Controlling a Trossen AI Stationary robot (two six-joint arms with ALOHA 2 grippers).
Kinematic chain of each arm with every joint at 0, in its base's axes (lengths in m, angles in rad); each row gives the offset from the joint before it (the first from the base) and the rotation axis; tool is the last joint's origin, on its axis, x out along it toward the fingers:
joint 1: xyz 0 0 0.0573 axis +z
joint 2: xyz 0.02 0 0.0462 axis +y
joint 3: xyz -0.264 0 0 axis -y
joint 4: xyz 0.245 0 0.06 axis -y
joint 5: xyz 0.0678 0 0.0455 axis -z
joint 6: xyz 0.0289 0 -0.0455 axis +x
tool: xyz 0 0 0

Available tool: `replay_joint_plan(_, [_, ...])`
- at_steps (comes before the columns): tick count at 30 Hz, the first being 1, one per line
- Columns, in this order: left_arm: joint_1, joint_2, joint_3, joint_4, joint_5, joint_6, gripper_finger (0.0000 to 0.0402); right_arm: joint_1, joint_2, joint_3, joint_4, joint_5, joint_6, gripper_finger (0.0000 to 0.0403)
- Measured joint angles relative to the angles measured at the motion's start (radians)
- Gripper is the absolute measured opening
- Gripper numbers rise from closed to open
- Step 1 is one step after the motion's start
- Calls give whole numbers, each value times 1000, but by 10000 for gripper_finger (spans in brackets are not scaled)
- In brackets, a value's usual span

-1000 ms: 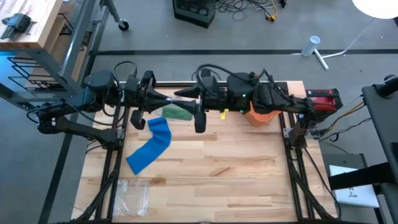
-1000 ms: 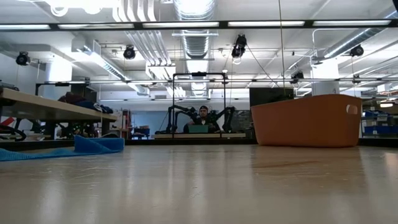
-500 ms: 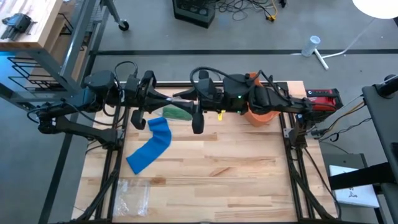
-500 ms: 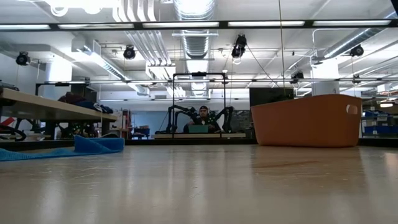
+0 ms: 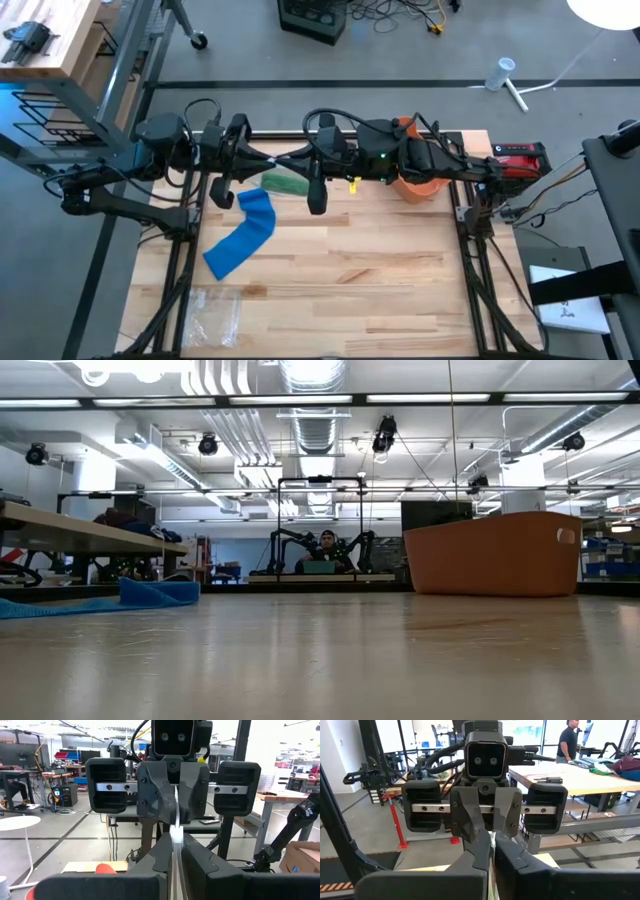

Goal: Roll bandage
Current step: Close the transparent zip bag

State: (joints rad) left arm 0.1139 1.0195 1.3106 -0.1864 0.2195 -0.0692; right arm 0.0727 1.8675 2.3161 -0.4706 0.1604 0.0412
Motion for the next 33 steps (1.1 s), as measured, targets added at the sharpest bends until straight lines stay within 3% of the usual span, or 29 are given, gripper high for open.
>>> replay_joint_plan(33, [0,-24,0,-41,6,4,17,3,-174,17,-227,-4,-26,2])
